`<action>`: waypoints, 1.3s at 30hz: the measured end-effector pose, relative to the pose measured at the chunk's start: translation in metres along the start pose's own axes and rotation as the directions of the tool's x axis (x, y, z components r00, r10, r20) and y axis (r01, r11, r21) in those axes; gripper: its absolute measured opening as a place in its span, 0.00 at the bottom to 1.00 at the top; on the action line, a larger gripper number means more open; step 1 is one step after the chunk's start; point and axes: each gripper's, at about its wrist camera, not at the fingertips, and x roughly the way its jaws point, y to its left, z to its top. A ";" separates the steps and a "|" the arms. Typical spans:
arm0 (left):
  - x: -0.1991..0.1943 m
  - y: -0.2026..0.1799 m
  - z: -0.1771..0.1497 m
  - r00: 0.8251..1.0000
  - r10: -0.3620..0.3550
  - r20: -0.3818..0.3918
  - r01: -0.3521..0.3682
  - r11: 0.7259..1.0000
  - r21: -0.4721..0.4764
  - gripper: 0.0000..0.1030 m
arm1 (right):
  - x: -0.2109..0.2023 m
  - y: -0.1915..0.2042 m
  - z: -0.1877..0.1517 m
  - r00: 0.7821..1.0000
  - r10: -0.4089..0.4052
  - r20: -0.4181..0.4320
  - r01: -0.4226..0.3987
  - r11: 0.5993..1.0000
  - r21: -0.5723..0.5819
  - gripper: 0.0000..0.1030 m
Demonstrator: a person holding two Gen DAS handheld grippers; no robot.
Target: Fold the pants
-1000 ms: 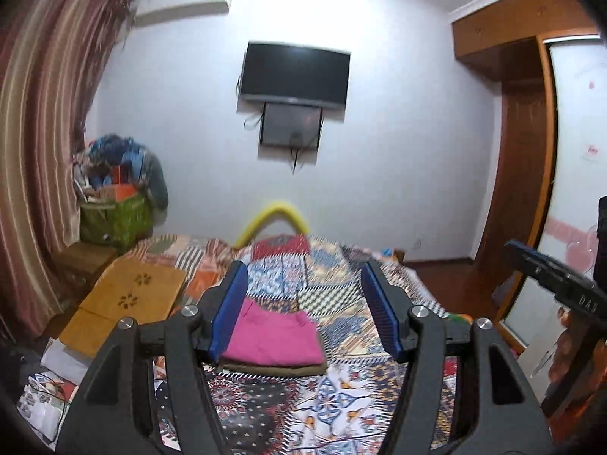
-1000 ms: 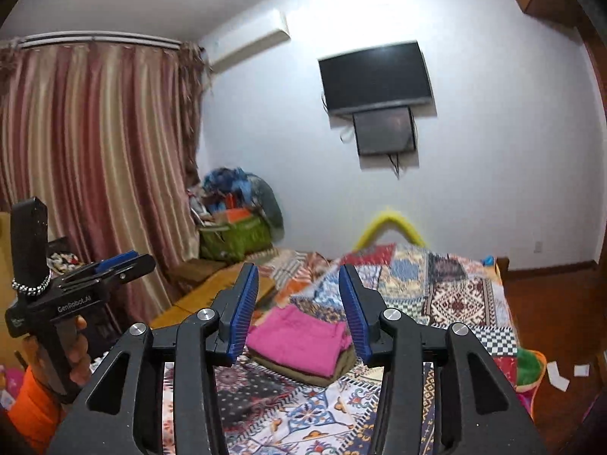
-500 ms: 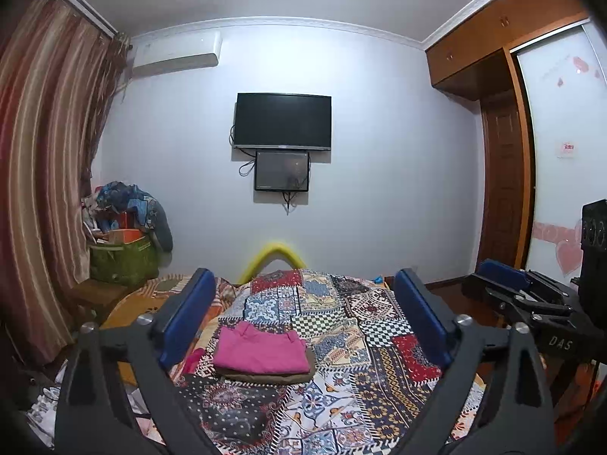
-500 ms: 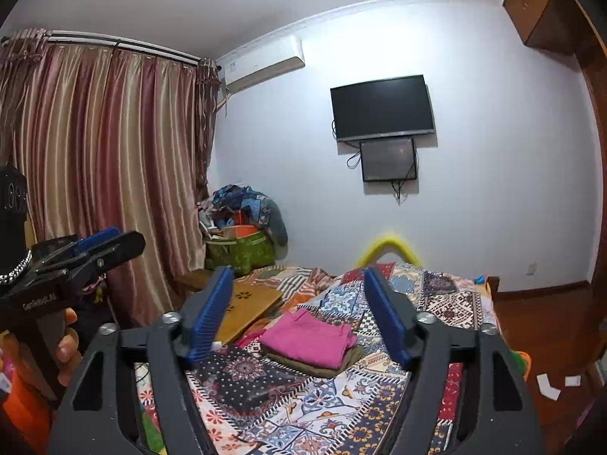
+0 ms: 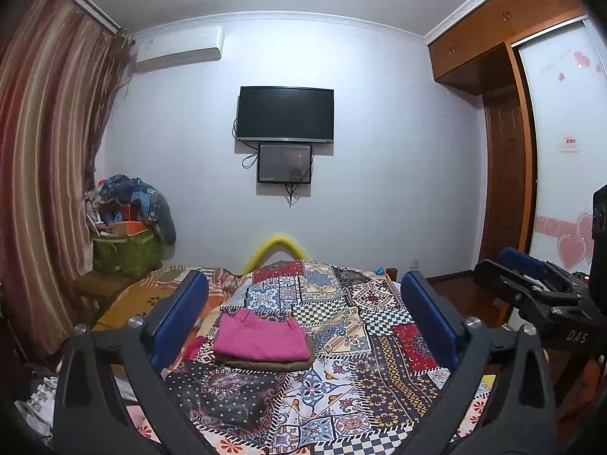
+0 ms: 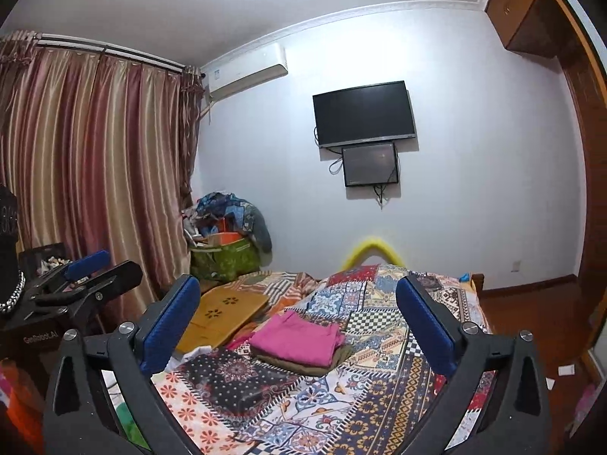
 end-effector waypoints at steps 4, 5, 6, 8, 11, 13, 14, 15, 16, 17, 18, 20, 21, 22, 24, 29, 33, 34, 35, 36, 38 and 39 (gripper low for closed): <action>0.003 0.001 -0.003 1.000 0.002 -0.008 -0.002 1.000 -0.004 1.00 | -0.002 0.000 -0.003 1.000 -0.002 -0.007 0.002 1.000 -0.003 1.00; 0.002 0.000 -0.004 1.000 0.001 -0.009 -0.001 1.000 -0.004 1.00 | -0.004 0.000 -0.004 1.000 -0.002 -0.008 0.002 1.000 -0.003 1.00; 0.002 0.000 -0.005 1.000 0.001 -0.009 -0.001 1.000 -0.003 1.00 | -0.005 0.000 -0.004 1.000 -0.002 -0.009 0.002 1.000 -0.003 1.00; 0.002 0.000 -0.006 1.000 0.000 -0.009 0.000 1.000 -0.004 1.00 | -0.005 0.001 -0.004 1.000 -0.003 -0.011 0.003 1.000 -0.004 1.00; 0.003 0.001 -0.007 1.000 -0.001 -0.010 0.001 1.000 -0.008 1.00 | -0.006 0.003 -0.004 1.000 -0.010 -0.014 0.010 1.000 -0.013 1.00; 0.004 0.001 -0.008 1.000 -0.003 -0.013 0.003 1.000 -0.011 1.00 | -0.007 0.003 -0.003 1.000 -0.013 -0.019 0.012 1.000 -0.019 1.00; 0.005 0.002 -0.008 1.000 -0.003 -0.014 0.003 1.000 -0.012 1.00 | -0.006 0.004 -0.003 1.000 -0.014 -0.020 0.013 1.000 -0.019 1.00; 0.005 0.002 -0.009 1.000 -0.003 -0.015 0.003 1.000 -0.013 1.00 | -0.007 0.004 -0.003 1.000 -0.014 -0.021 0.013 1.000 -0.018 1.00; 0.006 0.002 -0.009 1.000 -0.002 -0.016 0.001 1.000 -0.014 1.00 | -0.007 0.003 -0.002 1.000 -0.012 -0.022 0.012 1.000 -0.017 1.00; 0.006 0.002 -0.009 1.000 0.000 -0.016 0.000 1.000 -0.014 1.00 | -0.007 0.003 -0.002 1.000 -0.011 -0.024 0.010 1.000 -0.016 1.00; 0.006 0.001 -0.010 1.000 0.001 -0.017 -0.002 1.000 -0.014 1.00 | -0.008 0.004 -0.002 1.000 -0.011 -0.024 0.010 1.000 -0.015 1.00; 0.007 0.001 -0.011 1.000 -0.003 -0.021 0.003 1.000 -0.016 1.00 | -0.008 0.004 -0.002 1.000 -0.011 -0.024 0.011 1.000 -0.016 1.00; 0.007 0.001 -0.011 1.000 -0.003 -0.021 0.003 1.000 -0.018 1.00 | -0.009 0.004 -0.001 1.000 -0.012 -0.023 0.011 1.000 -0.017 1.00; 0.007 0.001 -0.011 1.000 -0.003 -0.020 0.003 1.000 -0.020 1.00 | -0.009 0.004 -0.001 1.000 -0.012 -0.022 0.012 1.000 -0.016 1.00; 0.008 0.001 -0.012 1.000 -0.004 -0.020 0.003 1.000 -0.022 1.00 | -0.009 0.003 -0.001 1.000 -0.010 -0.023 0.010 1.000 -0.015 1.00; 0.008 0.001 -0.011 1.000 -0.006 -0.019 0.005 1.000 -0.024 1.00 | -0.010 0.002 0.000 1.000 -0.012 -0.022 0.011 1.000 -0.016 1.00; 0.008 0.001 -0.011 1.000 -0.011 -0.022 0.011 1.000 -0.026 1.00 | -0.011 0.002 0.000 1.000 -0.011 -0.020 0.011 1.000 -0.014 1.00; 0.008 0.000 -0.011 1.000 -0.010 -0.021 0.009 1.000 -0.024 1.00 | -0.011 0.002 0.000 1.000 -0.011 -0.020 0.011 1.000 -0.015 1.00; 0.008 0.000 -0.011 1.000 -0.009 -0.020 0.008 1.000 -0.023 1.00 | -0.011 0.002 0.000 1.000 -0.011 -0.020 0.011 1.000 -0.015 1.00; 0.008 0.000 -0.011 1.000 -0.008 -0.019 0.007 1.000 -0.022 1.00 | -0.011 0.002 0.001 1.000 -0.011 -0.020 0.011 1.000 -0.015 1.00; 0.008 0.000 -0.011 1.000 -0.007 -0.018 0.007 1.000 -0.021 1.00 | -0.011 0.002 0.000 1.000 -0.012 -0.019 0.012 1.000 -0.015 1.00; 0.009 0.000 -0.011 1.000 -0.008 -0.018 0.008 1.000 -0.022 1.00 | -0.011 0.002 0.000 1.000 -0.013 -0.018 0.013 1.000 -0.015 1.00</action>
